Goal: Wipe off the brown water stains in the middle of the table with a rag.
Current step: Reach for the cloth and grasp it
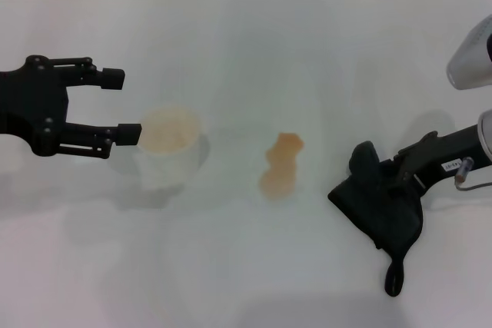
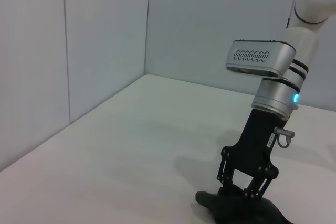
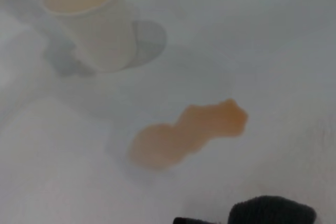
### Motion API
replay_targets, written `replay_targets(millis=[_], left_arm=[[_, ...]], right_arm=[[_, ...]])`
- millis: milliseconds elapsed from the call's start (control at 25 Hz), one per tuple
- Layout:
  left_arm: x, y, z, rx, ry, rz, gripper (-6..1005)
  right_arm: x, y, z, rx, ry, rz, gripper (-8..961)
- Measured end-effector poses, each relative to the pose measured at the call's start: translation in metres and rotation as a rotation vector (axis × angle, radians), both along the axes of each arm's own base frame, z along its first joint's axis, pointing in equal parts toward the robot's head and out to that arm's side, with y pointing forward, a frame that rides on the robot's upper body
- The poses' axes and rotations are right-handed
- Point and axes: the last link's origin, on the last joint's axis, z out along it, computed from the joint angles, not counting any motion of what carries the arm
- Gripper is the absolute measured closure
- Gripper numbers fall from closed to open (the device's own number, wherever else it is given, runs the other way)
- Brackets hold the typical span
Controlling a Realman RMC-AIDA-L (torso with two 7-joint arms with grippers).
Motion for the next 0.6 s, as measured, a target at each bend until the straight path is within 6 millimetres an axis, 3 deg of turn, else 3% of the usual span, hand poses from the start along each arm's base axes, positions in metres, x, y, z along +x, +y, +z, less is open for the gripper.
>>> replay_targets(millis=[360, 600], left_arm=[[-0.0012, 0.0009, 0.0001, 0.003, 0.012, 0.001, 134], [-0.0003, 0.0024, -0.0009, 0.002, 0.020, -0.002, 136]], right_arm=[[-0.0069, -0.0012, 0.0004, 0.001, -0.002, 0.019, 558], [-0.0058, -0.0022, -0.0002, -0.004, -0.003, 0.012, 699]])
